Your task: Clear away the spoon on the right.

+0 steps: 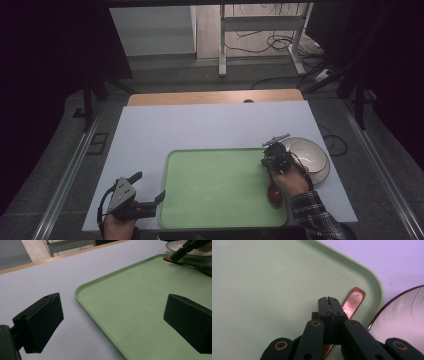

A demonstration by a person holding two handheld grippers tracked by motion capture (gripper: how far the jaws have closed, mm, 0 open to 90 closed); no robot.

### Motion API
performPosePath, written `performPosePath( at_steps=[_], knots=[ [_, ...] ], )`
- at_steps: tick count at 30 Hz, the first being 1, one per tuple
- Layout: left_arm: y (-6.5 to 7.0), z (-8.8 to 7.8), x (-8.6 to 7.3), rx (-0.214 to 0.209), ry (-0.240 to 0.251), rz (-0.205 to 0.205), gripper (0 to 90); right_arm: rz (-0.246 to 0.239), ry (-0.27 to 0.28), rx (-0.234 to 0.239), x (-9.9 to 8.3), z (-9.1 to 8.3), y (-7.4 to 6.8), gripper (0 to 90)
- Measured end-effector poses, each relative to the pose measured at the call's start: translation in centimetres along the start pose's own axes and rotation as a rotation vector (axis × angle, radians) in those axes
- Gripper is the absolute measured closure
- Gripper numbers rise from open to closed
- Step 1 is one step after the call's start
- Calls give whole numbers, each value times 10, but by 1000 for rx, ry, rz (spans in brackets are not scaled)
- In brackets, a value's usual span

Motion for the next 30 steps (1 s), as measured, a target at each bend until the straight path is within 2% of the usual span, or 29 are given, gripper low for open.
performPosePath(
  at_steps=[13,30],
  knots=[
    [-1,-1,1,1,8,-8,24,-15,52,30,2,-8,-3,839],
    [-1,-2,1,-9,4,-32,29,-32,127,40,4,-22,-7,714]
  ],
)
Point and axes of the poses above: each handheld gripper's, and its own axes: z roughly forward along the jaws, x roughly out of its top, y roughly to its right, the point moved 4 cm from there along z, roughly forward along the jaws, and after that the axes turned 3 degrees about y, right-handed, at the moved point
